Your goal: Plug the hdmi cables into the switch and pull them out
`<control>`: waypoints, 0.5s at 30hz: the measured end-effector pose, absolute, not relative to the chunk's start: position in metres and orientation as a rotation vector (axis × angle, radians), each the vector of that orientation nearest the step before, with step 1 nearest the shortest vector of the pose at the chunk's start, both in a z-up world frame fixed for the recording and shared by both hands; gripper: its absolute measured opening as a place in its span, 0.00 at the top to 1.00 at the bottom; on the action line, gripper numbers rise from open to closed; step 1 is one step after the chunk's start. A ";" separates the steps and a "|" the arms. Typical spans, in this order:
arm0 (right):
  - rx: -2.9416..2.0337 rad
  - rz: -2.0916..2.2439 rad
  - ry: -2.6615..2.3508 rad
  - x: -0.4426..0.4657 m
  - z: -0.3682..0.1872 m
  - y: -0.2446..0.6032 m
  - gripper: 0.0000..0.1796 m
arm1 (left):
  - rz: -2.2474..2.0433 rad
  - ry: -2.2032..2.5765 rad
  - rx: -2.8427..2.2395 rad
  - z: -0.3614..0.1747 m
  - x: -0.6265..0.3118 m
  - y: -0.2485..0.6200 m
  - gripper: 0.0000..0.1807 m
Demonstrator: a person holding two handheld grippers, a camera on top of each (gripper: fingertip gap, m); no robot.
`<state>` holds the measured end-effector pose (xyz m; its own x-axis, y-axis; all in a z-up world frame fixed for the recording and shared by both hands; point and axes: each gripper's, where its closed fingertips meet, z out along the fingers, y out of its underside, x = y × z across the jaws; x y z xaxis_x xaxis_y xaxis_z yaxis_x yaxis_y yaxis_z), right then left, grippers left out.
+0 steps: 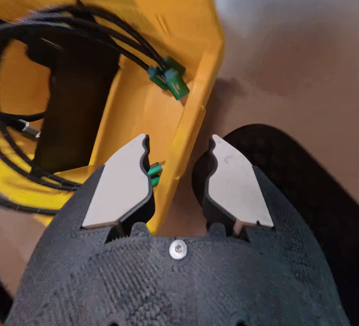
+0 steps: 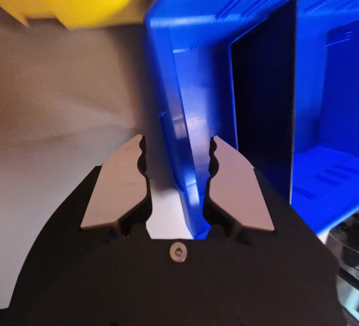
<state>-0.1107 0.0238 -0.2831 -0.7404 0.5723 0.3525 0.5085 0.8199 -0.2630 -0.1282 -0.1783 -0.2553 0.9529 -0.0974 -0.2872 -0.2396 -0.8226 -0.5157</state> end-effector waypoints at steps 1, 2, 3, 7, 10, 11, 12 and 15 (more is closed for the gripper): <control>-0.795 0.165 -2.603 -0.112 -0.292 0.027 0.68 | 0.354 0.291 -2.607 -0.270 -0.132 -0.177 0.67; -0.800 0.158 -2.616 -0.113 -0.299 0.028 0.75 | 0.353 0.331 -2.673 -0.284 -0.135 -0.177 0.69; -0.806 0.164 -2.612 -0.113 -0.302 0.029 0.80 | 0.348 0.359 -2.725 -0.295 -0.137 -0.177 0.75; -0.833 0.214 -2.568 -0.098 -0.299 0.032 0.82 | 0.291 0.348 -2.737 -0.306 -0.139 -0.166 0.83; -0.891 0.216 -2.515 -0.071 -0.297 0.044 0.84 | 0.327 0.309 -2.727 -0.306 -0.144 -0.164 0.83; -0.912 0.196 -2.500 -0.060 -0.297 0.051 0.84 | 0.336 0.287 -2.724 -0.305 -0.146 -0.163 0.82; -0.931 0.171 -2.487 -0.049 -0.297 0.061 0.84 | 0.342 0.268 -2.722 -0.305 -0.148 -0.162 0.82; -0.972 0.140 -2.458 -0.021 -0.299 0.092 0.84 | 0.351 0.225 -2.723 -0.305 -0.157 -0.161 0.82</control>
<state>-0.0211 0.0919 -0.2987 -0.6265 0.6664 0.4042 0.6160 0.7411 -0.2670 -0.1571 -0.1610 -0.3052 0.9558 -0.1077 -0.2736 -0.2039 -0.9131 -0.3530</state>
